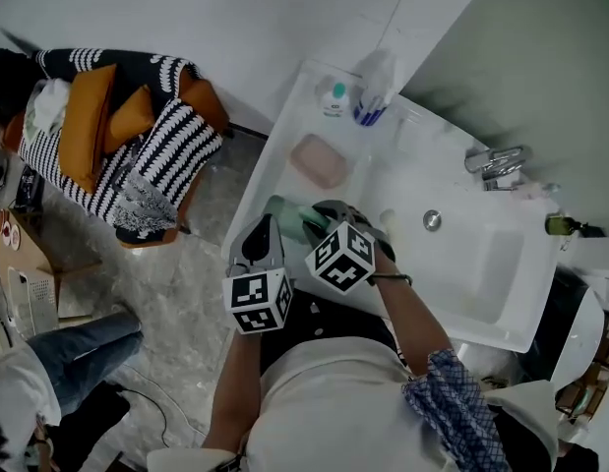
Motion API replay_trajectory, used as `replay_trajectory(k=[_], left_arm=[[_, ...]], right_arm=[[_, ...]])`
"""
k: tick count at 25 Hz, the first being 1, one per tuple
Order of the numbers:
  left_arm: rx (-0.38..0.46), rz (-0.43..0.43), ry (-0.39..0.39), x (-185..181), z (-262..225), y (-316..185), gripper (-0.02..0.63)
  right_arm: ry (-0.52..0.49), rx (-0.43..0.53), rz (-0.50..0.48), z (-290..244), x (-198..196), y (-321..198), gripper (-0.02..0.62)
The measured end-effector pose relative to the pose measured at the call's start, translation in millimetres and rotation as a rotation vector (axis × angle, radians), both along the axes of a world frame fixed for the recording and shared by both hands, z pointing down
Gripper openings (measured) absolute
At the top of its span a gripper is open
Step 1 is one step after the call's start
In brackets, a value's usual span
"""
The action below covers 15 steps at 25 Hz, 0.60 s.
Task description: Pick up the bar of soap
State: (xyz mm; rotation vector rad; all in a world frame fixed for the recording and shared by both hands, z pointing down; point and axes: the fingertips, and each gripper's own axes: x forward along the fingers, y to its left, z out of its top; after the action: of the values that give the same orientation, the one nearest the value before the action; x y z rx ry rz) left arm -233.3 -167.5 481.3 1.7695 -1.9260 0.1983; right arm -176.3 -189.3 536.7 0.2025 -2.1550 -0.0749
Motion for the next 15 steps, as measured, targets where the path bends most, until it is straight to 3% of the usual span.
replay_trajectory(k=[15], left_arm=[[0.006,0.228,-0.002,92,2,-40,0.006]], right_arm=[[-0.027,-0.101,0.313,11,116,-21,0.13]])
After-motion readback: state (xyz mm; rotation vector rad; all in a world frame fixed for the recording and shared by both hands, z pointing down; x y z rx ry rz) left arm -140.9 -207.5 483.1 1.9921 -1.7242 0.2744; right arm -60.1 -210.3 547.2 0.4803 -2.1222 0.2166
